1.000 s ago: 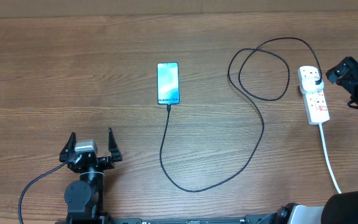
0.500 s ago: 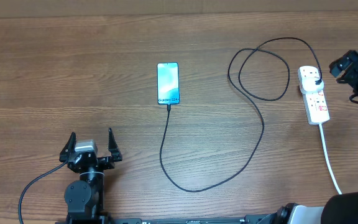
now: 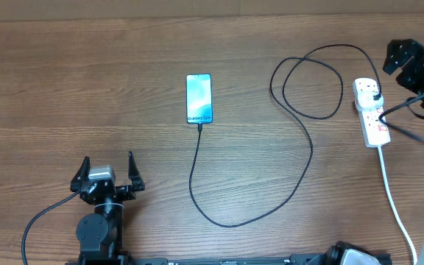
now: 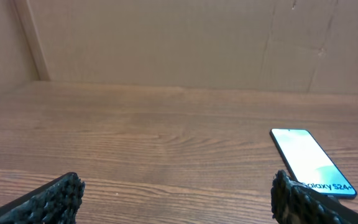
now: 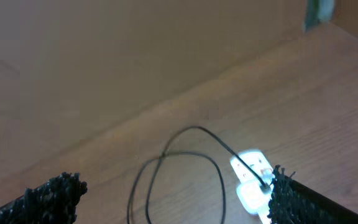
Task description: Plug charger to phone and switch on socket
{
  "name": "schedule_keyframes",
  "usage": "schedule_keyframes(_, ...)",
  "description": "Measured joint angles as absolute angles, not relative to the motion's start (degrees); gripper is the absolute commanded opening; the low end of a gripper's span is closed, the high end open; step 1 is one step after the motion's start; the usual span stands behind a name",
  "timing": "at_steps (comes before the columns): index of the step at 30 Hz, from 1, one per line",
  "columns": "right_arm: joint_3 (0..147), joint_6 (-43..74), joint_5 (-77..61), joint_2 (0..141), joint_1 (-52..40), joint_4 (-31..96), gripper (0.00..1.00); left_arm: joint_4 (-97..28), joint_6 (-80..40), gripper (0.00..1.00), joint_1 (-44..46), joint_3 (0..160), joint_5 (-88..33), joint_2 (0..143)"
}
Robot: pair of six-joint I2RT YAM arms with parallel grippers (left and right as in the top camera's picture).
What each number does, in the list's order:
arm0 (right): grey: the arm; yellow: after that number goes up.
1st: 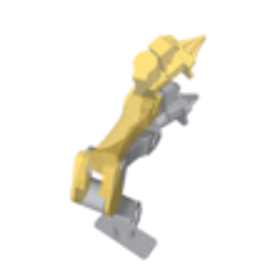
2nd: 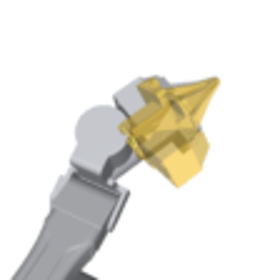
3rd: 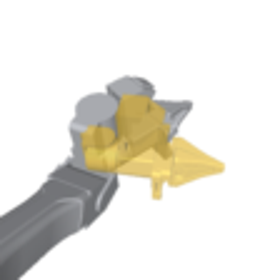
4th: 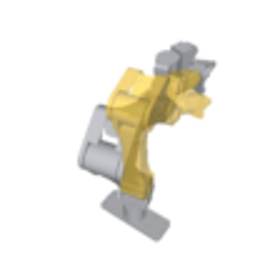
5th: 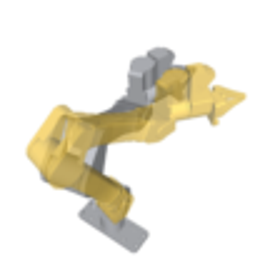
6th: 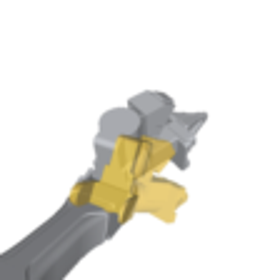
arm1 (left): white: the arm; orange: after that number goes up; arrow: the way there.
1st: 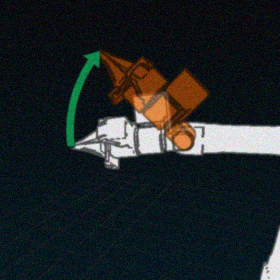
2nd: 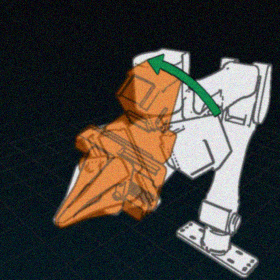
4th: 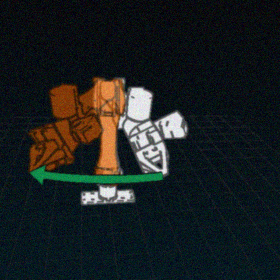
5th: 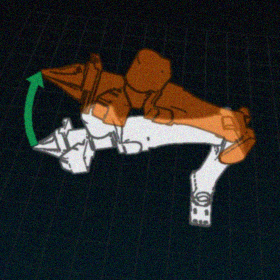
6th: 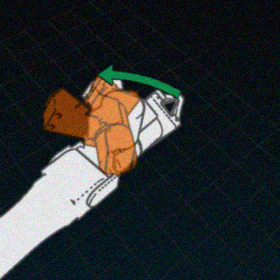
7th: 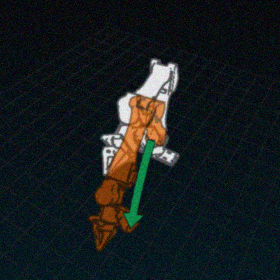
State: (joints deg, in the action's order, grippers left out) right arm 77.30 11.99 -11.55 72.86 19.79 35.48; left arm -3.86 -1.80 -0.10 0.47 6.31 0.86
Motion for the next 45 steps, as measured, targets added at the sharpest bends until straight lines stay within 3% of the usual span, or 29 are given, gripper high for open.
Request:
schedule_keyframes(15,42.0,12.0,-11.8,50.8,14.0,-0.6,1.0,-3.9,-1.8,1.0,-0.1,0.5,6.3,0.9)
schedule_keyframes(31,14.2,12.0,-11.7,29.1,13.8,-16.0,1.0,-3.9,-1.8,1.0,-0.1,0.5,6.3,0.9)
schedule_keyframes(45,3.8,12.0,-11.6,16.6,13.8,-17.0,1.0,-3.9,-1.8,1.0,-0.1,0.5,6.3,0.9)
